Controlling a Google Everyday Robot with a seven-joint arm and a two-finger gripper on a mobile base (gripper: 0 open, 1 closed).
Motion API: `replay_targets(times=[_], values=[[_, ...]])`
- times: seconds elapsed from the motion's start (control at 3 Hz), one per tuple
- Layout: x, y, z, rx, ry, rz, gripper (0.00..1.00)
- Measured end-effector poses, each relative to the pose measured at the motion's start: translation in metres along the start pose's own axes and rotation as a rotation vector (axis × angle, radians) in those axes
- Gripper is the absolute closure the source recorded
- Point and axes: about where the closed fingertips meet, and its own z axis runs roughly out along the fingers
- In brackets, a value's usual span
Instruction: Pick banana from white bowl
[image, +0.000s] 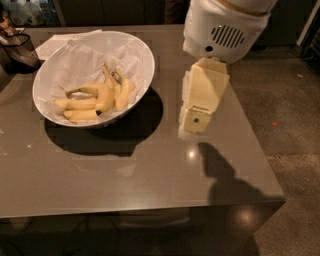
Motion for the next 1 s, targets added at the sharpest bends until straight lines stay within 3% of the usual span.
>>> replay_targets(times=[0.33, 0.67, 1.0], values=[[-0.036, -0.008, 0.014, -0.006, 0.022, -0.095, 0.0], [-0.044, -0.01, 0.01, 0.02, 0.003, -0.105, 0.0], [-0.066, -0.019, 0.011, 0.037, -0.059, -0.106, 0.0]])
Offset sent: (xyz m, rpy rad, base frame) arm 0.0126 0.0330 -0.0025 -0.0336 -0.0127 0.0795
